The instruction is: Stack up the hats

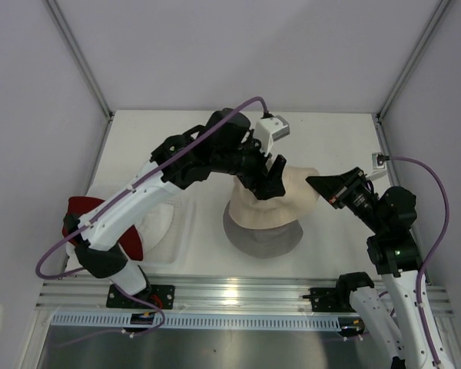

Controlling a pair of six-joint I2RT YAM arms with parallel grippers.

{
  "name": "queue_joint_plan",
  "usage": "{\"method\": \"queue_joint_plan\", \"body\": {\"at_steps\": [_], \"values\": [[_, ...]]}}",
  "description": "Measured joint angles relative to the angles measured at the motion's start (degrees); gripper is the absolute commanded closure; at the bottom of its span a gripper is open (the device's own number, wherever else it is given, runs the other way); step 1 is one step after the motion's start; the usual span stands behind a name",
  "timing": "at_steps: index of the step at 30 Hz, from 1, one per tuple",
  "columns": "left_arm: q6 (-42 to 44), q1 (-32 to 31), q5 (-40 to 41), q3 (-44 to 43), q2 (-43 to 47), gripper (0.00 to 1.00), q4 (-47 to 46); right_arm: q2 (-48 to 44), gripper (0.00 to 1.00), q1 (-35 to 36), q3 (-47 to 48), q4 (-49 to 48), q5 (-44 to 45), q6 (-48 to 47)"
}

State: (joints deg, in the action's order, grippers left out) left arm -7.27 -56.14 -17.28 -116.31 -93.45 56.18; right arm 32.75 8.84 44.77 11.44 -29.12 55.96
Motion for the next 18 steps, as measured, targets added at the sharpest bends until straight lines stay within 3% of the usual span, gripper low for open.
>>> {"method": "queue_joint_plan", "body": {"at_steps": [1,10,14,18], "values": [[-1.60,0.00,2.16,1.73,1.57,0.01,-1.29,-0.09,1.00,0.00,0.02,1.40,0.98,-0.55],[-18.43,3.98,26.93,28.57,31.08,0.01,-13.73,-1.05,1.00,0.11,-1.81,8.76,5.64,-0.76],[-29.24,10.27,31.71,44.68,43.06,0.07,-18.43,-4.28,1.00,0.11,-2.67,12.76,7.91,-2.29],[-40.11,12.04,32.81,56.94,47.41,0.16,-20.81,-9.31,1.00,0.11,-5.95,13.57,7.30,-3.23]]}}
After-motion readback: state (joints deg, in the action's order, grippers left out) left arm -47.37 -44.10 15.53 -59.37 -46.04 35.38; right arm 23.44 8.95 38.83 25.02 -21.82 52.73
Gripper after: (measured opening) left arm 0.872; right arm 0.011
